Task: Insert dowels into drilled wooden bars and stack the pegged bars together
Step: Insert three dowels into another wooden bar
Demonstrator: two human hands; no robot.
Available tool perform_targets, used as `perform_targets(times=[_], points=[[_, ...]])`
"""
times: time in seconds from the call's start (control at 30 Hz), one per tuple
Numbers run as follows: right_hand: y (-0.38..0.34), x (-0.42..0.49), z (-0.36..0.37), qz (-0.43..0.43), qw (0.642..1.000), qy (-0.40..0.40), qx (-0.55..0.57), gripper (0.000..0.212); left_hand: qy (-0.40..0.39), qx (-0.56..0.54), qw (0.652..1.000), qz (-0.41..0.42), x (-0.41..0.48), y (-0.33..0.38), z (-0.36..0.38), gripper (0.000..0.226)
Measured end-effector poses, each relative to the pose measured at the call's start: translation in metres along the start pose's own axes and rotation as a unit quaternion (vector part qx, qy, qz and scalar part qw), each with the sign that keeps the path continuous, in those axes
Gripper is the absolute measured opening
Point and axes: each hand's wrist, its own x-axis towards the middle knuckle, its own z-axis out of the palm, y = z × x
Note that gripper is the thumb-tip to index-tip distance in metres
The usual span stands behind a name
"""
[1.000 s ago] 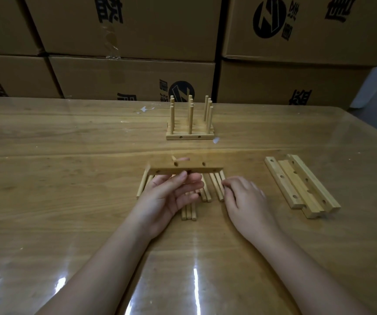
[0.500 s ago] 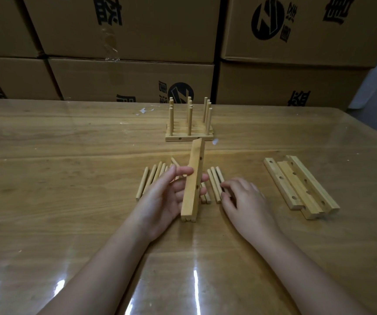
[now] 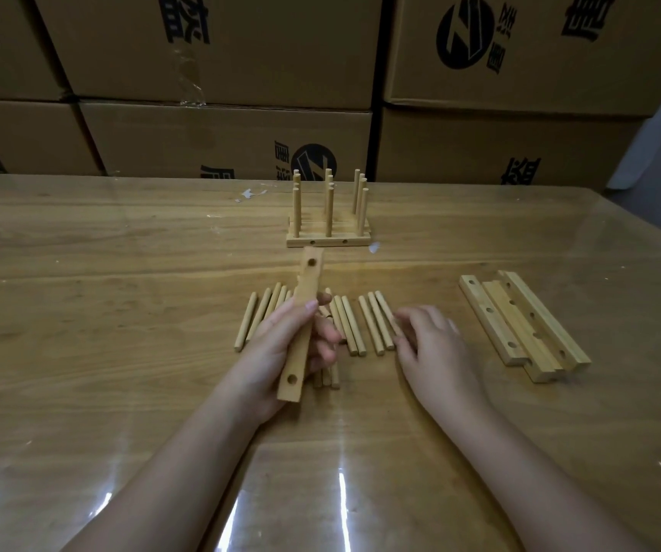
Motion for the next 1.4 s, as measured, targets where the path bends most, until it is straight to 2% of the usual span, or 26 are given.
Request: perform_targets(times=[0.1,0.33,0.43,0.53,0.67,0.83,1.13,1.4], points=[[0.0005,0.0000,-0.0010,0.001,1.000,-0.008,0.011,0.032,-0.002,0.006,1.000,0.013,0.0015,-0.0017,-0.0002,0.024],[0.0018,0.0016,0.0000,0.026,1.000,-0.001,0.003,0.026,-0.010,-0.039,0.999,-0.020,0.0014,0.0002,0.0013,0.049],[0.0001,0.0008,-0.0018,0.032,0.999,0.006,0.007,0.023,-0.007,-0.043,0.999,-0.024,0.0013,0.0015,0.0018,0.047],[-0.0014,-0.0016,-0.0034,0.017,1.000,0.023,0.013,0.029,-0.011,-0.043,0.999,-0.028,0.0004,0.0014,0.0025,0.043],[0.0013,0.0034,-0.0028,0.052,0.995,0.042,0.072,0.032,-0.004,-0.042,0.999,-0.020,-0.0012,0.0024,0.0038,0.040],[0.0076,0.0061,-0.0037,0.104,0.975,0.025,0.196,0.033,-0.012,-0.045,0.999,-0.013,-0.0023,0.0028,0.0050,0.041],[0.0064,0.0063,-0.0050,0.101,0.972,0.018,0.214,0.020,-0.028,-0.069,0.997,-0.028,0.0011,-0.0002,-0.0002,0.038],[0.0050,0.0033,-0.0076,0.092,0.957,0.003,0.274,0.027,0.023,-0.031,0.999,0.007,0.0012,0.0002,0.0040,0.043]])
